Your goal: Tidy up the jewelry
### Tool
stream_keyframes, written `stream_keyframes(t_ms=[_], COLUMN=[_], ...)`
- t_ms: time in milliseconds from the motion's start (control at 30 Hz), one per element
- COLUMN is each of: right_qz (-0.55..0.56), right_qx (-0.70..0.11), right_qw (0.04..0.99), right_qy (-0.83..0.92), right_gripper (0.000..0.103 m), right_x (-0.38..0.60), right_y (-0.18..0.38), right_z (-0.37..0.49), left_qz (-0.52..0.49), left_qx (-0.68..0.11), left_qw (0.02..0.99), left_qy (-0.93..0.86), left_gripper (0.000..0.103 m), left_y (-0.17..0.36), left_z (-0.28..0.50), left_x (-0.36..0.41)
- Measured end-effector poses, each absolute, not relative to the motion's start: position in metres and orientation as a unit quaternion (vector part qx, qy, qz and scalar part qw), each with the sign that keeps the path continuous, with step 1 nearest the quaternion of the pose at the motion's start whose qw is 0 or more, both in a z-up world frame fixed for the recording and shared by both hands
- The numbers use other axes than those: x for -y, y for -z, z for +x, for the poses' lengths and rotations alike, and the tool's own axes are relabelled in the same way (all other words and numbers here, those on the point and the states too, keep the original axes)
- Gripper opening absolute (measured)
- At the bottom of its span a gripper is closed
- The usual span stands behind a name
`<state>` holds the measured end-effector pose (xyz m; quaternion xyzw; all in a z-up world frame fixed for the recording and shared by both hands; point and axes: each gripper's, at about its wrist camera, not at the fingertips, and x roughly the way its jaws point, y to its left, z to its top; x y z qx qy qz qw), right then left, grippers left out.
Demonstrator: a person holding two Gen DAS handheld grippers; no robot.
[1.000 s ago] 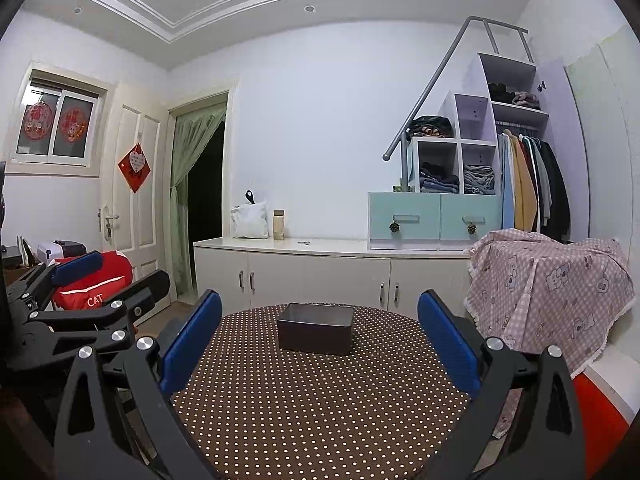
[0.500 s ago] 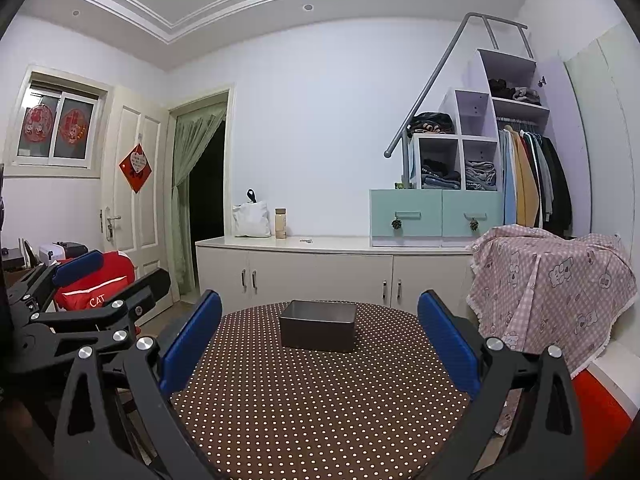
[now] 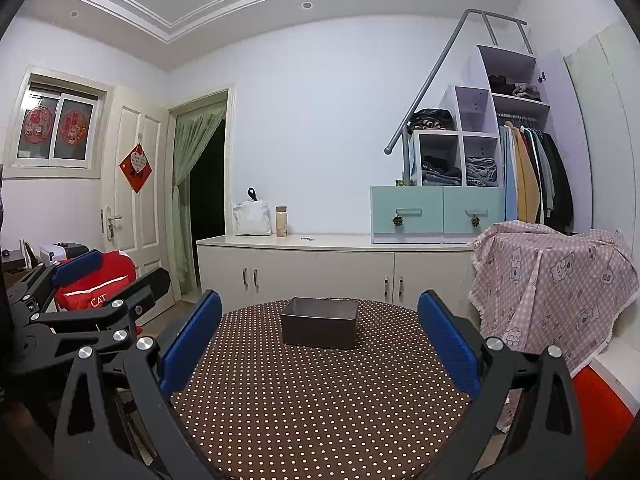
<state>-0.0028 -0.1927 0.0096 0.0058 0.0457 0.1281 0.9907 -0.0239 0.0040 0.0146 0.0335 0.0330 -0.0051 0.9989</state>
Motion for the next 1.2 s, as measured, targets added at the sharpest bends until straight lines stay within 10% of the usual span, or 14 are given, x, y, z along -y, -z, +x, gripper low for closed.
stream_keyframes(t_ms=[1200], right_qz=[0.01], right_qx=[-0.05], right_qw=[0.99], right_qy=[-0.128], right_gripper=[0.095], right_x=[0.1908], right_y=[-0.0054], right_z=[-0.0007], left_qz=[0.035], left_qx=[-0.036], left_qw=[0.999], left_qy=[0.004], left_gripper=[0.097], left_y=[-0.0113], left_z=[-0.0213], left_x=[-0.0065])
